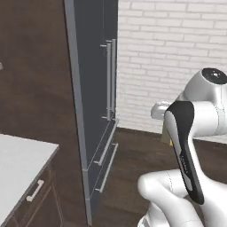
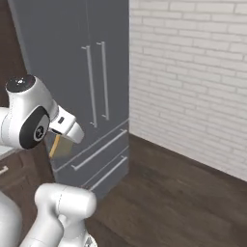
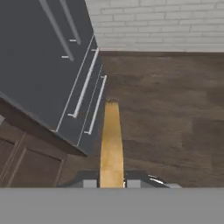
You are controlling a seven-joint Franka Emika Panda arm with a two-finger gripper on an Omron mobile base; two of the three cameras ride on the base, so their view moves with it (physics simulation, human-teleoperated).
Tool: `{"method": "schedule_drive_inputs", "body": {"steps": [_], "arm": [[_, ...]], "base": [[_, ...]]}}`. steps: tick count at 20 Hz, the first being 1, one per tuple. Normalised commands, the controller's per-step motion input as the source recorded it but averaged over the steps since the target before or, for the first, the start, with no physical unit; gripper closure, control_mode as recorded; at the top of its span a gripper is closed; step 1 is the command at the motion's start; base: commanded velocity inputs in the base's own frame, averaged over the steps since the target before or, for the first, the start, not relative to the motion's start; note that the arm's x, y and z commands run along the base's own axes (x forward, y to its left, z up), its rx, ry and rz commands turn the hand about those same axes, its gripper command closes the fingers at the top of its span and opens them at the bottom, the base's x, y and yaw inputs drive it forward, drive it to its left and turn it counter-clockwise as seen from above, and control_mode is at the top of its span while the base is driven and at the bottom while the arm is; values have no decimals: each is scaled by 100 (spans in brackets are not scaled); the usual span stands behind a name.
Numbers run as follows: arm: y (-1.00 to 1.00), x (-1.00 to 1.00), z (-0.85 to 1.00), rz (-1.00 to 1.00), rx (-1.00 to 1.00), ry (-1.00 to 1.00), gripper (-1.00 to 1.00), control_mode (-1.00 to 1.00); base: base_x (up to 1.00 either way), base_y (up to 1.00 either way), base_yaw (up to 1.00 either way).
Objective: Start the toaster. Once the lever pops up, take the bread to the plate on the dining counter.
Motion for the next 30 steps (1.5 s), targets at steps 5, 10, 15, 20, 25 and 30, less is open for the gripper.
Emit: {"method": "schedule_drive_inputs", "body": {"steps": [5,10,15,20,25,30], "arm": [[0,0,0,0,0,0,100,100],[0,0,0,0,0,0,100,100],[0,0,0,0,0,0,100,100],[0,0,0,0,0,0,100,100],[0,0,0,0,0,0,100,100],[0,0,0,0,0,0,100,100]], "base": [[4,-28,-80],[51,-36,-62],[100,-22,-40],[100,-12,-37],[95,-9,-47],[62,-4,-65]]}}
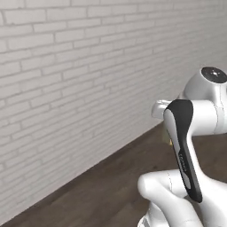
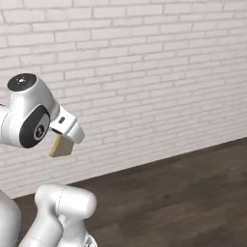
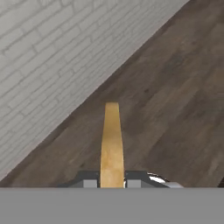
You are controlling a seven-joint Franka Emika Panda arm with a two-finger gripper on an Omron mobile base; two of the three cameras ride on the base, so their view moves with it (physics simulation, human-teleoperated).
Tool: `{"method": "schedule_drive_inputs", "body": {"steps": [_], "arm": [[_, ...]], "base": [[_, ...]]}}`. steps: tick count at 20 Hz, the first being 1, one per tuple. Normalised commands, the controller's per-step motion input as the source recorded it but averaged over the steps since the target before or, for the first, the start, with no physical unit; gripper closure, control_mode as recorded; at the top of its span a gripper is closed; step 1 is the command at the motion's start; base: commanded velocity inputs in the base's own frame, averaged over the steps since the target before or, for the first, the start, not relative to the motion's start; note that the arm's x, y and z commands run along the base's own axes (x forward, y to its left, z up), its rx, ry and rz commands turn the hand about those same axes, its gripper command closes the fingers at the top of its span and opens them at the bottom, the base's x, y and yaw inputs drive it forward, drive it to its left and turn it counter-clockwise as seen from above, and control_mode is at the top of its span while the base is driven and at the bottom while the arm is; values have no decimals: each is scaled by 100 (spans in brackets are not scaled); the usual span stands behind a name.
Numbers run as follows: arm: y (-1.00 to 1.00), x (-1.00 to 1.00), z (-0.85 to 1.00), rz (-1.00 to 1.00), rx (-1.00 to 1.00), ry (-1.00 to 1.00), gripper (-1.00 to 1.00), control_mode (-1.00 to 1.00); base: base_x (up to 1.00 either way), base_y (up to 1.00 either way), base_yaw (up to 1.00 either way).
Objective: Start the toaster. Once the lever pops up, take the bread to the plate on the dining counter.
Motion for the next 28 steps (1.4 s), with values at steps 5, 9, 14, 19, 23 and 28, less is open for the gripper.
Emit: {"method": "schedule_drive_inputs", "body": {"steps": [5,9,14,19,23,28], "arm": [[0,0,0,0,0,0,100,100],[0,0,0,0,0,0,100,100],[0,0,0,0,0,0,100,100],[0,0,0,0,0,0,100,100],[0,0,0,0,0,0,100,100],[0,0,0,0,0,0,100,100]], "base": [[43,-4,-71],[51,-1,-69],[64,0,-66],[87,6,-59],[100,19,-55],[83,12,-60]]}}
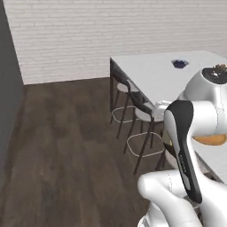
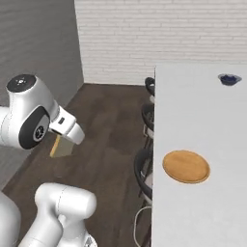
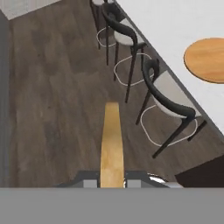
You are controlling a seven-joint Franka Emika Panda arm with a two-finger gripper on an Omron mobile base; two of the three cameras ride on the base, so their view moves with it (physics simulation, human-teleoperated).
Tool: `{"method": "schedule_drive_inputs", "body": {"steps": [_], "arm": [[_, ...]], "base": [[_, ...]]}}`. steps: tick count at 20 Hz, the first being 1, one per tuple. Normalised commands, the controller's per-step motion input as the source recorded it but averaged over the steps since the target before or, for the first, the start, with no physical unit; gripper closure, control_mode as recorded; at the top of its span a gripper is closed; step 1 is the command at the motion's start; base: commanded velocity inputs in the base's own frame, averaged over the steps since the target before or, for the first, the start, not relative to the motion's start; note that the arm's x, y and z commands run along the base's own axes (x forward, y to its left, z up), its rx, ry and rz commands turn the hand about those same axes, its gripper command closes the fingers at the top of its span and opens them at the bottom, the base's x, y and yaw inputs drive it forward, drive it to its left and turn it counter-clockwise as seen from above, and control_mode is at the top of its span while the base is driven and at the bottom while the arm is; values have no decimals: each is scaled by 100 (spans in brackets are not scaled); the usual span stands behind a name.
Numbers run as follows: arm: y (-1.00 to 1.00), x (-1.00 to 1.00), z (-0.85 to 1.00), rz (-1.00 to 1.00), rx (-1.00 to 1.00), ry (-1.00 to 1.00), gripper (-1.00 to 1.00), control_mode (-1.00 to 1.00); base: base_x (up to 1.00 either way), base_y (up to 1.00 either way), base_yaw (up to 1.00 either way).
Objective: Start the toaster. Once the lever pops up, take the bread to the plate on the dining counter.
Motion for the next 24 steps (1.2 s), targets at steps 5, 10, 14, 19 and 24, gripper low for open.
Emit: {"method": "schedule_drive_inputs", "body": {"steps": [5,10,14,19,24], "arm": [[0,0,0,0,0,0,100,100],[0,0,0,0,0,0,100,100],[0,0,0,0,0,0,100,100],[0,0,0,0,0,0,100,100],[0,0,0,0,0,0,100,100]], "base": [[51,32,-71],[31,38,-76],[29,43,-77],[15,56,-73],[0,73,-66]]}}
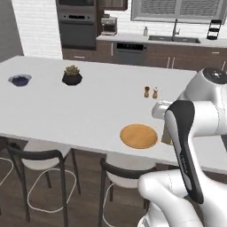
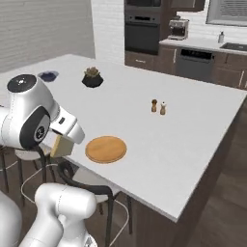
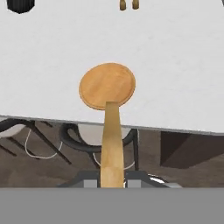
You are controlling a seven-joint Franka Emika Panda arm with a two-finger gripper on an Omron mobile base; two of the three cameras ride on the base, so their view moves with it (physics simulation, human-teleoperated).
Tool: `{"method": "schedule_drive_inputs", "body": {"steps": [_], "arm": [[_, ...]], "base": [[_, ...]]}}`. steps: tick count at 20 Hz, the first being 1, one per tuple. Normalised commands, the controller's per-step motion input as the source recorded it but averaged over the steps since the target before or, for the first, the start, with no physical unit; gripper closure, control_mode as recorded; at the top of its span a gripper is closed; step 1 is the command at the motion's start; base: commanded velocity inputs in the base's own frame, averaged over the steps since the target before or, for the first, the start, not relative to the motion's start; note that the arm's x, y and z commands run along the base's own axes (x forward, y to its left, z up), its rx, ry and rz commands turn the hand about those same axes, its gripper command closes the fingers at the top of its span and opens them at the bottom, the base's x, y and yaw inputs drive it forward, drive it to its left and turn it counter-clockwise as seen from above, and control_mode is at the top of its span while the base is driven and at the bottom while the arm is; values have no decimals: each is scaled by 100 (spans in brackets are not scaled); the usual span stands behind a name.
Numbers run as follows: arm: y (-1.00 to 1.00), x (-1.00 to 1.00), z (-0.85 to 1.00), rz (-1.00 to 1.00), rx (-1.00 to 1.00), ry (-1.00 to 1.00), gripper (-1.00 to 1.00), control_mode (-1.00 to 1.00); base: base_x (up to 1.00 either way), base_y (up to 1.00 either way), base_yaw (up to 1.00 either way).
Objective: Start the toaster. Once the lever pops up, take the bread to the plate on the dining counter.
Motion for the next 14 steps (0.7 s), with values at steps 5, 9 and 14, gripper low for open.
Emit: {"method": "schedule_drive_inputs", "body": {"steps": [5,9,14], "arm": [[0,0,0,0,0,0,100,100],[0,0,0,0,0,0,100,100],[27,17,-11,-15,0,0,100,-100]], "base": [[25,71,-62],[47,64,-53],[15,26,-18]]}}
